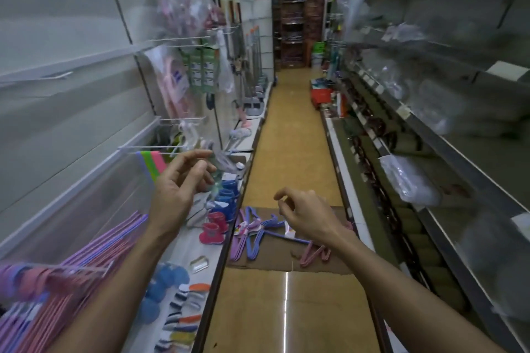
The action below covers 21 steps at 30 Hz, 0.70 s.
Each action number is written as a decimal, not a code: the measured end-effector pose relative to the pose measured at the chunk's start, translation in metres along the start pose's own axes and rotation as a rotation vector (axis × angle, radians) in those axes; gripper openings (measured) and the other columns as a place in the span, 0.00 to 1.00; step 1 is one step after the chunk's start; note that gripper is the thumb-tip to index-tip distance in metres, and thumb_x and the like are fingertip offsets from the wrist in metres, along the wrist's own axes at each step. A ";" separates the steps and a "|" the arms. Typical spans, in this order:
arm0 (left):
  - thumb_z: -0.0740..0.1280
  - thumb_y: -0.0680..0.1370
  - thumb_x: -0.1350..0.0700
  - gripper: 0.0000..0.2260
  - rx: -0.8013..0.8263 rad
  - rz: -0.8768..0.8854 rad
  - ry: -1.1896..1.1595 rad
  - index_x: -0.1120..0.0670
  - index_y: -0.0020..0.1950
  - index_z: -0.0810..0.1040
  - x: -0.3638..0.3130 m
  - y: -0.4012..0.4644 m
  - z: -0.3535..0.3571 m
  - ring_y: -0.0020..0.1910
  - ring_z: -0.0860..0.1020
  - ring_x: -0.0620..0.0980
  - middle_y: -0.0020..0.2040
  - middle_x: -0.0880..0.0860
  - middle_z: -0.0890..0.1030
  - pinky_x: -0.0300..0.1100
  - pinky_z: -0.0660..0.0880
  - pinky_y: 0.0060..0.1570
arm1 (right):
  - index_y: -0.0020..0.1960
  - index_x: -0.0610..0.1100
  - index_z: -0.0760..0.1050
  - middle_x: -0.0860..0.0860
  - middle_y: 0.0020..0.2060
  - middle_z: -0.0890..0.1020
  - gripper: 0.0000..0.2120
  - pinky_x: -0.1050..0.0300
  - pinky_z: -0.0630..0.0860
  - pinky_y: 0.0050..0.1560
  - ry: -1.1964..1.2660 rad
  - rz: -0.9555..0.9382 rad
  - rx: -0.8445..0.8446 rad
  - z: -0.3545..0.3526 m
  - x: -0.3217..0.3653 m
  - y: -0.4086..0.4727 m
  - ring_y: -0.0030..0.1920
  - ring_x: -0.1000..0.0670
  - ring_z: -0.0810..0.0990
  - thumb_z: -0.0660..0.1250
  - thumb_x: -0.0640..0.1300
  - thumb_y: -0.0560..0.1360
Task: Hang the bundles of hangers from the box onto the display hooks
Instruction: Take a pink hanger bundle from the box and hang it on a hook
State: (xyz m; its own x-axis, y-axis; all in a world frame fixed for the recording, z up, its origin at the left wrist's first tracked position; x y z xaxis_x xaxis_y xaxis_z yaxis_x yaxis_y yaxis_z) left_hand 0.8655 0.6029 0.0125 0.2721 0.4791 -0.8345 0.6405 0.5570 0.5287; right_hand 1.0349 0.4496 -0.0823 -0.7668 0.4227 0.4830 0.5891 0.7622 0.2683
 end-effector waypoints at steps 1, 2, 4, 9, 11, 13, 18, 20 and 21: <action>0.61 0.82 0.62 0.09 0.010 -0.006 -0.024 0.57 0.58 0.78 0.009 0.017 0.010 0.40 0.78 0.48 0.43 0.52 0.82 0.39 0.77 0.42 | 0.57 0.54 0.76 0.52 0.40 0.85 0.11 0.48 0.78 0.43 -0.011 0.029 -0.004 -0.001 -0.014 0.011 0.41 0.48 0.82 0.59 0.49 0.78; 0.61 0.82 0.62 0.09 0.021 -0.015 -0.053 0.57 0.58 0.78 0.019 0.033 0.019 0.40 0.78 0.48 0.42 0.52 0.82 0.38 0.77 0.42 | 0.57 0.54 0.76 0.52 0.39 0.84 0.11 0.48 0.78 0.43 -0.025 0.063 -0.010 -0.001 -0.030 0.022 0.41 0.47 0.82 0.59 0.50 0.78; 0.61 0.82 0.63 0.09 0.046 -0.027 -0.101 0.57 0.58 0.78 0.038 0.064 0.038 0.39 0.78 0.47 0.41 0.50 0.82 0.38 0.77 0.42 | 0.57 0.54 0.76 0.52 0.39 0.84 0.11 0.49 0.78 0.43 -0.061 0.121 -0.018 -0.004 -0.057 0.043 0.42 0.47 0.82 0.59 0.50 0.78; 0.61 0.81 0.62 0.08 0.130 -0.074 -0.156 0.60 0.58 0.78 0.092 0.129 0.080 0.39 0.78 0.50 0.42 0.54 0.82 0.40 0.76 0.41 | 0.58 0.52 0.76 0.53 0.40 0.85 0.11 0.49 0.79 0.43 -0.081 0.221 -0.038 -0.002 -0.112 0.091 0.38 0.51 0.81 0.59 0.49 0.79; 0.61 0.82 0.62 0.09 0.162 -0.099 -0.152 0.60 0.58 0.78 0.115 0.150 0.097 0.40 0.79 0.51 0.42 0.54 0.82 0.42 0.76 0.42 | 0.58 0.52 0.76 0.53 0.40 0.85 0.11 0.50 0.79 0.42 -0.093 0.251 -0.044 0.001 -0.131 0.107 0.38 0.52 0.81 0.59 0.49 0.79; 0.61 0.81 0.62 0.08 0.188 -0.111 -0.145 0.60 0.58 0.78 0.134 0.168 0.112 0.40 0.79 0.53 0.43 0.55 0.82 0.45 0.76 0.42 | 0.58 0.52 0.76 0.54 0.42 0.85 0.10 0.52 0.79 0.42 -0.108 0.277 -0.045 0.005 -0.148 0.123 0.38 0.52 0.81 0.59 0.49 0.79; 0.62 0.81 0.62 0.08 0.254 -0.158 -0.129 0.60 0.59 0.77 0.180 0.207 0.149 0.40 0.79 0.54 0.43 0.55 0.82 0.52 0.76 0.44 | 0.59 0.52 0.76 0.54 0.43 0.85 0.11 0.50 0.79 0.46 -0.123 0.352 -0.063 0.009 -0.194 0.163 0.41 0.52 0.82 0.59 0.49 0.80; 0.61 0.81 0.62 0.09 0.268 -0.185 -0.126 0.61 0.59 0.77 0.199 0.221 0.163 0.40 0.79 0.52 0.44 0.57 0.82 0.53 0.76 0.45 | 0.59 0.52 0.76 0.54 0.43 0.85 0.11 0.51 0.79 0.46 -0.127 0.384 -0.067 0.011 -0.215 0.177 0.41 0.52 0.82 0.59 0.49 0.80; 0.61 0.81 0.62 0.09 0.272 -0.198 -0.121 0.60 0.59 0.77 0.209 0.228 0.170 0.40 0.79 0.51 0.44 0.57 0.82 0.52 0.76 0.45 | 0.59 0.52 0.76 0.54 0.44 0.85 0.11 0.51 0.79 0.47 -0.130 0.397 -0.070 0.012 -0.227 0.185 0.41 0.52 0.82 0.59 0.49 0.80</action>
State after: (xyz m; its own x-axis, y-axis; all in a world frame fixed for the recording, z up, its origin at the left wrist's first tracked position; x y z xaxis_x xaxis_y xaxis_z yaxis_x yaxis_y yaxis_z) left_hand 1.1904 0.7149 -0.0679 0.1965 0.2870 -0.9375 0.8528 0.4217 0.3079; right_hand 1.3146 0.5003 -0.1519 -0.4996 0.7387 0.4525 0.8579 0.4942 0.1405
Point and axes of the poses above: each hand's wrist, its own y-axis towards the middle knuckle, its own z-axis out of the palm, x = y × z, the point moved 10 cm from there along y, towards the middle knuckle
